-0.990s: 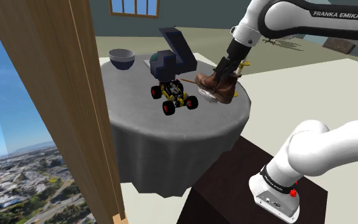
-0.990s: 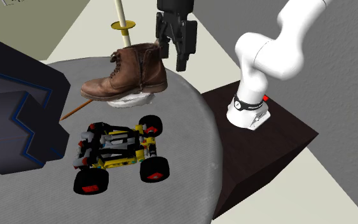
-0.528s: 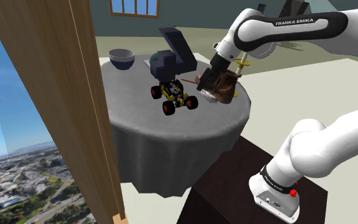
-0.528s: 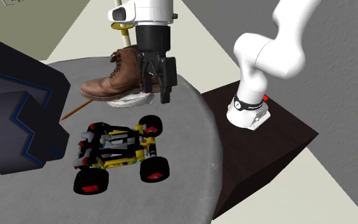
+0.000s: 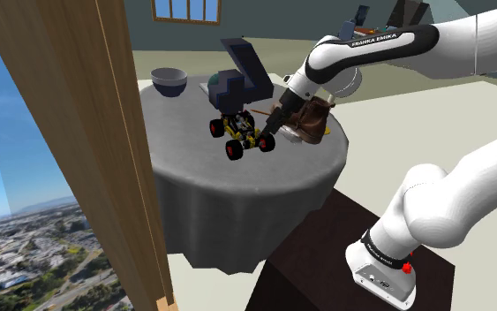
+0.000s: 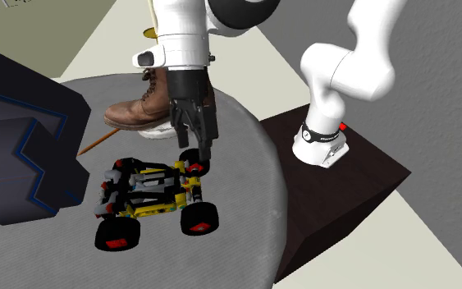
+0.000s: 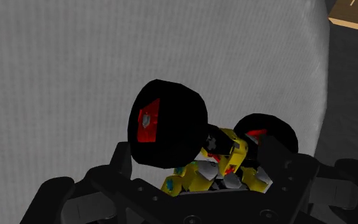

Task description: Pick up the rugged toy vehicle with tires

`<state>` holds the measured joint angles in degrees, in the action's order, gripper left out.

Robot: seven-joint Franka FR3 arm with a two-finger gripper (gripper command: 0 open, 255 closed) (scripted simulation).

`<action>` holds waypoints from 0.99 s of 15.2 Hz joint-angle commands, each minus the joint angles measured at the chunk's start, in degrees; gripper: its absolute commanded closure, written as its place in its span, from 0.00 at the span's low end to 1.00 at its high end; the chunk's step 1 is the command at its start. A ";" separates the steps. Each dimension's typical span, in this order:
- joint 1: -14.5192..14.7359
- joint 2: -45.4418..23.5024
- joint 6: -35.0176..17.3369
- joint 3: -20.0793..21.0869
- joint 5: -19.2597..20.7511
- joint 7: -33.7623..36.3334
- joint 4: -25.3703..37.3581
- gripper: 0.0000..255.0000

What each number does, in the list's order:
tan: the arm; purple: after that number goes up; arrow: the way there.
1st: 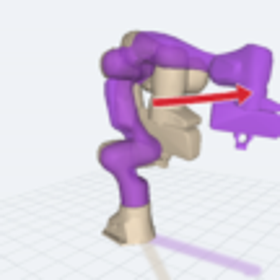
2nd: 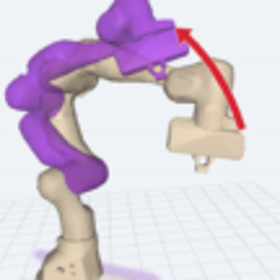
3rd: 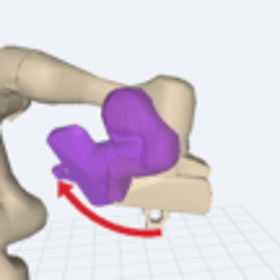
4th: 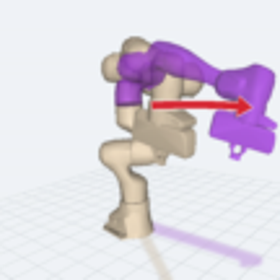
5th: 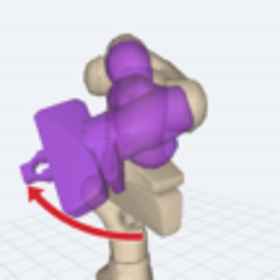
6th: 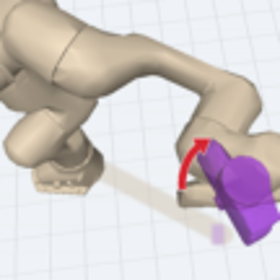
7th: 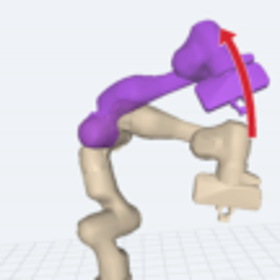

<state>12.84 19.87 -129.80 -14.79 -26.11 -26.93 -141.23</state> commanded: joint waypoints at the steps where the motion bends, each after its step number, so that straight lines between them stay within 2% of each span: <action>1: 0.29 -0.88 -1.53 -0.30 -0.86 -1.22 -0.86 0.00; 4: 0.52 -1.52 -2.63 -0.46 -1.51 -2.04 -1.49 0.00; 5: 0.55 -1.50 -2.63 -0.41 -1.51 -1.96 -1.48 1.00; 15: 0.37 -1.11 -1.93 -0.36 -1.09 -1.51 -1.10 1.00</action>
<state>13.28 18.58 -132.12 -15.21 -27.43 -28.73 -142.59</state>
